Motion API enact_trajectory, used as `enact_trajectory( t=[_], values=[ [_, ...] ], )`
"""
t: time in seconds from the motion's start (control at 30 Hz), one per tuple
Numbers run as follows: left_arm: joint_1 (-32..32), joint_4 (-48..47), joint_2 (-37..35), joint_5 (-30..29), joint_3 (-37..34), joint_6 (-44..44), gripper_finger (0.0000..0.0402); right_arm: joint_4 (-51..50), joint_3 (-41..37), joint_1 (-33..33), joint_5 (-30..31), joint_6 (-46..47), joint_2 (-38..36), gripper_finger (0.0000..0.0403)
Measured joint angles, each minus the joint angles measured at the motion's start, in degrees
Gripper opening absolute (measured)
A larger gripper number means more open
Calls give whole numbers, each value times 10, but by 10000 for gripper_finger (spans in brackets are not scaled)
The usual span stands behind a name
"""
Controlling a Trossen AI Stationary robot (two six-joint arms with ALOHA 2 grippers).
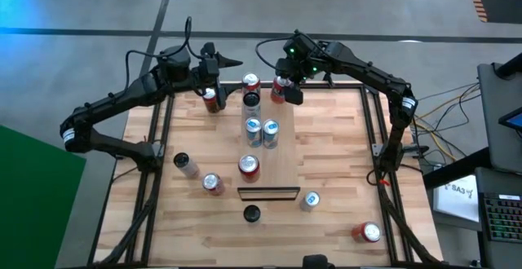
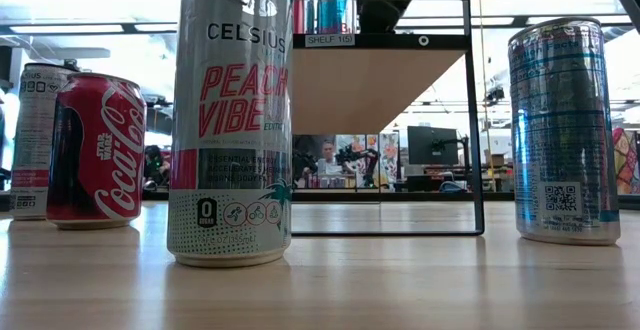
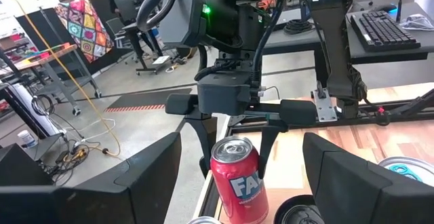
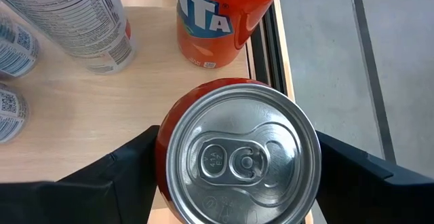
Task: Place canned beverage on shelf
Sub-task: Put the orange soda can on the shelf aligned with the other orange soda can
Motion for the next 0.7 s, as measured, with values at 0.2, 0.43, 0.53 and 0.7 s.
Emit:
enact_trajectory(
  t=[0.2, 0.43, 0.53, 0.7],
  values=[
    [0, 0, 0, 0, 0, 0, 276, 0, -3, 0, 0, 0, 0, 303],
    [0, -6, 0, 0, 0, 0, 276, 0, -12, 0, 0, 0, 0, 305],
    [0, -6, 0, 0, 0, 0, 276, 0, -14, 0, 0, -1, 0, 305],
    [0, -5, 0, 0, 0, 0, 276, 1, -17, 0, 0, -1, 0, 306]
  ],
)
